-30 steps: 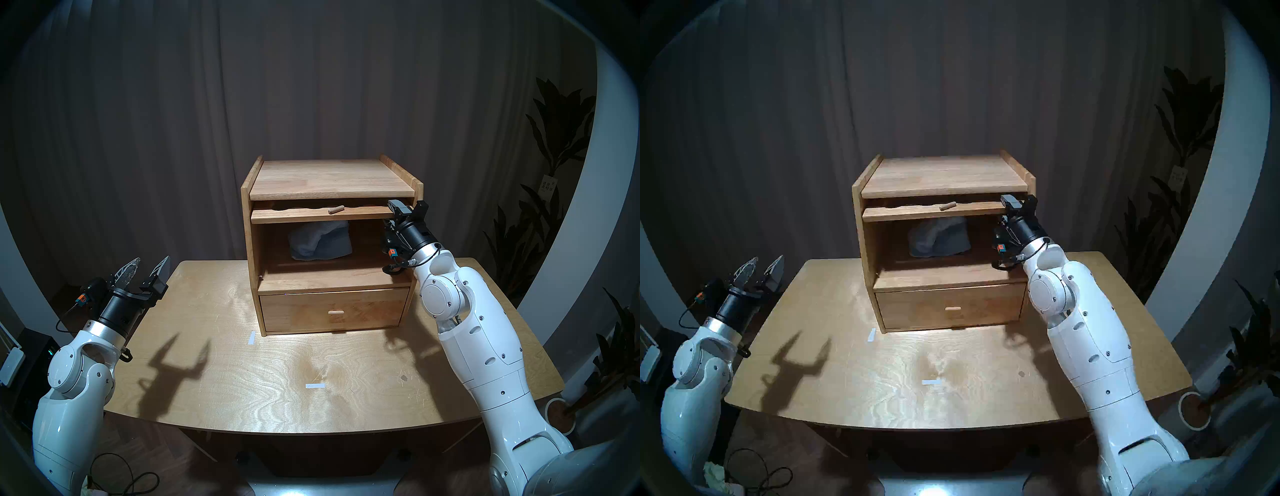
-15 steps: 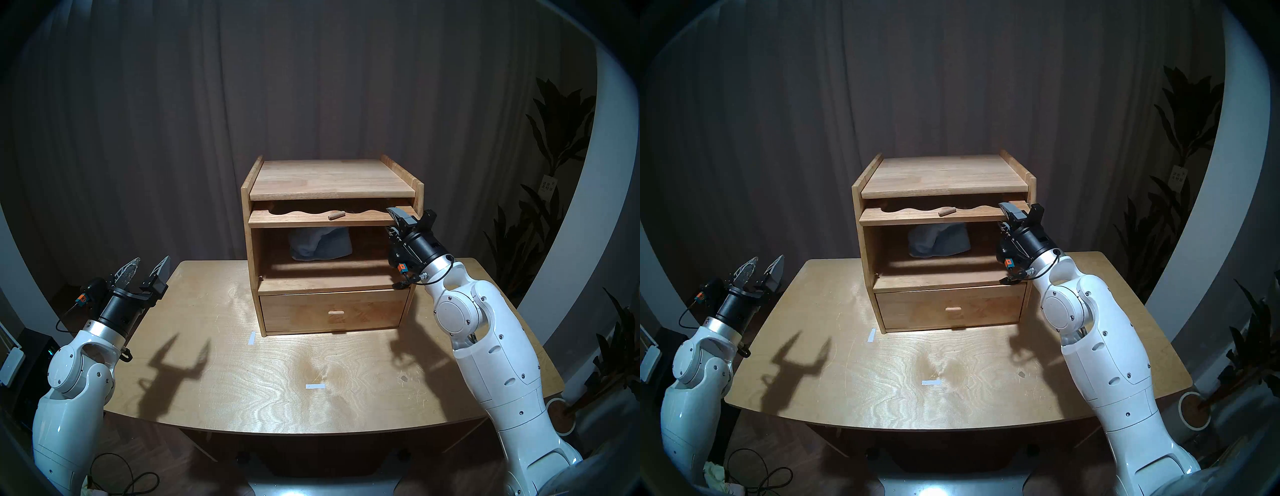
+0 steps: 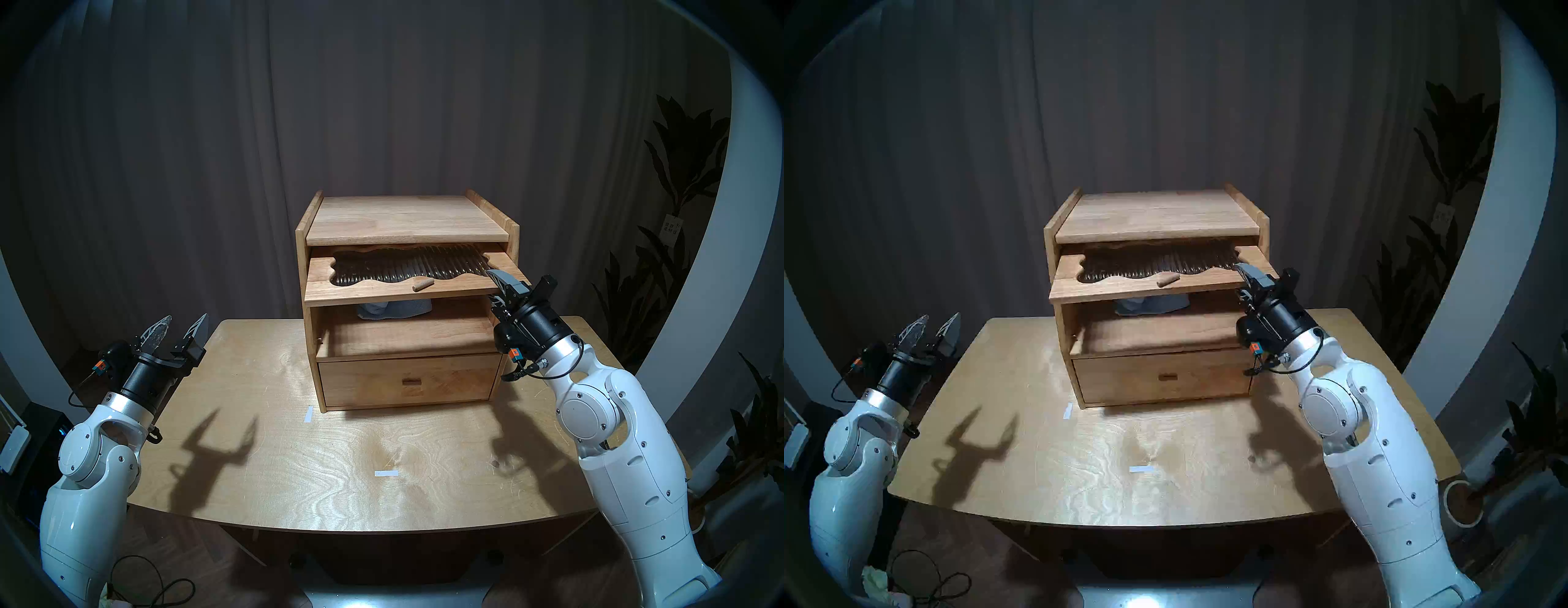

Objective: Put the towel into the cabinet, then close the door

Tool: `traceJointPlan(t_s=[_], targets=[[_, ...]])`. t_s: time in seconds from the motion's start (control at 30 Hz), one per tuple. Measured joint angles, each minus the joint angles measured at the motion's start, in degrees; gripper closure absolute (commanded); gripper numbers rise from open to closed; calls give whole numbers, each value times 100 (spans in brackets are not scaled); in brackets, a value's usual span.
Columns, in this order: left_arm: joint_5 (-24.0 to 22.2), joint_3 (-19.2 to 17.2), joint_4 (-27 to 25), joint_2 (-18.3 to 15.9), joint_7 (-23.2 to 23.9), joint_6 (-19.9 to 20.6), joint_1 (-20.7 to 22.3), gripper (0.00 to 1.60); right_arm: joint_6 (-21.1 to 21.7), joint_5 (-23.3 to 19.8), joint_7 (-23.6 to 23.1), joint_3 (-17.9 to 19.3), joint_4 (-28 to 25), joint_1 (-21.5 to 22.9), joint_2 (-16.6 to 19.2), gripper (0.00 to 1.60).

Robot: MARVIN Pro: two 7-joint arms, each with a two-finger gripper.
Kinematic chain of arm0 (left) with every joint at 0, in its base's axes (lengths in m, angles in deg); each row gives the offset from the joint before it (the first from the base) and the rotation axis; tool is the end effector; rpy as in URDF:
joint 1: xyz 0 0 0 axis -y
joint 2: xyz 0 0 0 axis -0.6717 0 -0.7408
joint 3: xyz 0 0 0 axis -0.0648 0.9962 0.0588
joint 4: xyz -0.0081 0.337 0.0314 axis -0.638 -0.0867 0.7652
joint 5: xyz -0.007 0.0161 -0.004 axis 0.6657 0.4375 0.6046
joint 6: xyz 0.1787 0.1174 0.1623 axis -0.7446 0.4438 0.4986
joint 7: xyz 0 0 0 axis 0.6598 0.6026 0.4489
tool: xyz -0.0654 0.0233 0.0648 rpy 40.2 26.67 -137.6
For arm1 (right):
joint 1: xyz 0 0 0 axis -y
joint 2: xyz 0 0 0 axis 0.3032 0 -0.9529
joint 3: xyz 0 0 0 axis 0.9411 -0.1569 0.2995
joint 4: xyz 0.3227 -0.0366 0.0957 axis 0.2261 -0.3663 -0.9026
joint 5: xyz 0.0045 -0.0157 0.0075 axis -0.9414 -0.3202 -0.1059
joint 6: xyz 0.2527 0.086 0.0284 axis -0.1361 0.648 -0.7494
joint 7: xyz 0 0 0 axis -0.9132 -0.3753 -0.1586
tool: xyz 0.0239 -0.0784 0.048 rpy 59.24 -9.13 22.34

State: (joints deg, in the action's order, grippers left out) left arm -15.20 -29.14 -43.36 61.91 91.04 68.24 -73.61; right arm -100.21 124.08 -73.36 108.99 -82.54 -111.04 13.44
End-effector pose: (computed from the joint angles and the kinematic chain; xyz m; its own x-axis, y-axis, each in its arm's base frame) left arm 0.2504 0.2199 -0.2481 -0.1910 0.1889 0.9632 -0.1757 -0.9720 0.1558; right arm 0.3396 -0.0430 -0.2281 -0.4674 0.8814 0.0676 -0.2124 -0.1862 0.9593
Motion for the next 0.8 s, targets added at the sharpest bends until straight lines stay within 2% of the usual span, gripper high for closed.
traceJointPlan(t_s=[0.5,0.67,0.7,0.73,0.8], targets=[[2,-1,1,1,2,0,2,0,5,-191,-46,217,-807,-1106,5,160],[3,-1,1,2,2,0,2,0,179,-192,-117,289,-1057,-1405,-35,160],[3,-2,1,2,2,0,2,0,222,-192,-142,306,-1128,-1475,-42,122],[4,-2,1,3,2,0,2,0,246,-195,-158,322,-1178,-1533,-47,0],[4,-2,1,3,2,0,3,0,271,-232,-171,363,-1253,-1646,-53,0]])
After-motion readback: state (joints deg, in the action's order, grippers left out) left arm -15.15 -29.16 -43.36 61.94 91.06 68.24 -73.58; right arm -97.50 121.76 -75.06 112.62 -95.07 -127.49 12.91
